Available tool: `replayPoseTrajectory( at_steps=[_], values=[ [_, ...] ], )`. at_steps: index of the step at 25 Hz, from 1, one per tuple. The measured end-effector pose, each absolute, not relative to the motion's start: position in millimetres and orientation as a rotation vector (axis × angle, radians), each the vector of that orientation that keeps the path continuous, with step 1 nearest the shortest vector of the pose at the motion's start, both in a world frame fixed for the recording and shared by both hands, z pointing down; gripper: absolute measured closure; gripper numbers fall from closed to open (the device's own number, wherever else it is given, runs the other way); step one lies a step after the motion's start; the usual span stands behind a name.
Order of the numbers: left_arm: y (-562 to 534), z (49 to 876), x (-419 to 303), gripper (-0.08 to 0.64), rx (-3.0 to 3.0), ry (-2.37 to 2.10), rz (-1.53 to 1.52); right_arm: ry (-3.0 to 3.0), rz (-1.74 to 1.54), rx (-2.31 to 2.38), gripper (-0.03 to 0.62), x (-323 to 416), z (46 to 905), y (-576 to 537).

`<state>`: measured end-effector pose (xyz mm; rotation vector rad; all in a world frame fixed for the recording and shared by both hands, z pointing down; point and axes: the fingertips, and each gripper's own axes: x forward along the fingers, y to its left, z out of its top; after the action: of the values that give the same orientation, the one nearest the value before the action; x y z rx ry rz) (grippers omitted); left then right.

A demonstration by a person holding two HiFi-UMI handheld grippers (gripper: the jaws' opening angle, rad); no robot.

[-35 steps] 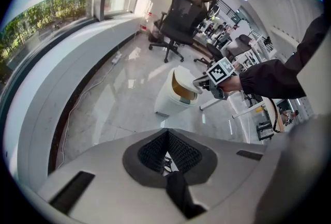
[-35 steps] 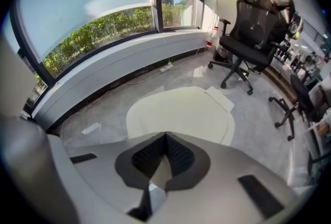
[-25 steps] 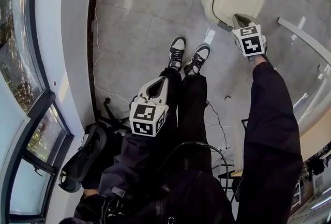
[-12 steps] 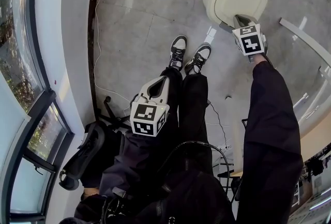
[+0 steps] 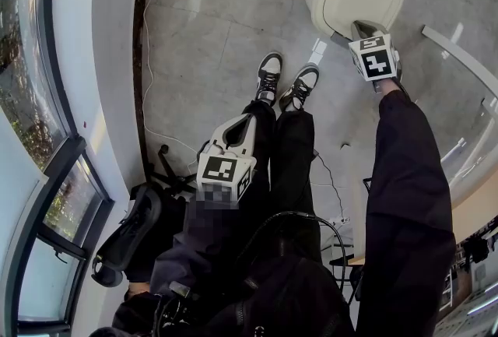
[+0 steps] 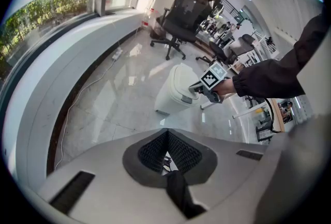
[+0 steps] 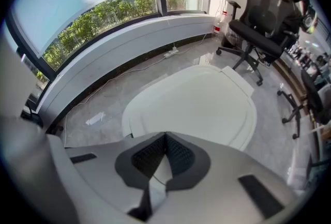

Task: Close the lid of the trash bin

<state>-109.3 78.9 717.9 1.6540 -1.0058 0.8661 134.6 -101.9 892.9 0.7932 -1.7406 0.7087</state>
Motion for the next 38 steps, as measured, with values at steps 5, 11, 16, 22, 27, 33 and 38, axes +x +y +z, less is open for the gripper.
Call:
replayPoseTrajectory(
  at_steps=[5, 11, 16, 22, 27, 33, 38],
  values=[
    [79, 718, -111, 0.558, 1.654, -1.009, 0.863, -1.724, 0.721, 0.796, 0.588, 135, 894, -100],
    [78, 716, -110, 0.558, 1.660, -1.011, 0.860, -1.723, 0.728, 0.802, 0.588, 136, 891, -101],
    [73, 708, -109, 0.558, 1.689, -1.011, 0.861, -1.736, 0.779, 0.880, 0.588, 135, 871, -101],
    [49, 667, -92, 0.558, 1.773, -1.017, 0.854, -1.839, 0.822, 1.051, 0.588, 128, 782, -102],
    [-20, 582, -62, 0.558, 1.985, -1.067, 0.746, -1.973, 0.770, 1.240, 0.588, 130, 649, -116],
    [-58, 447, -25, 0.558, 2.179, -1.104, 0.607, -2.110, 0.666, 1.370, 0.588, 128, 478, -92],
    [-97, 333, 4, 0.558, 2.396, -1.122, 0.443, -2.200, 0.547, 1.585, 0.588, 142, 345, -86]
  ],
)
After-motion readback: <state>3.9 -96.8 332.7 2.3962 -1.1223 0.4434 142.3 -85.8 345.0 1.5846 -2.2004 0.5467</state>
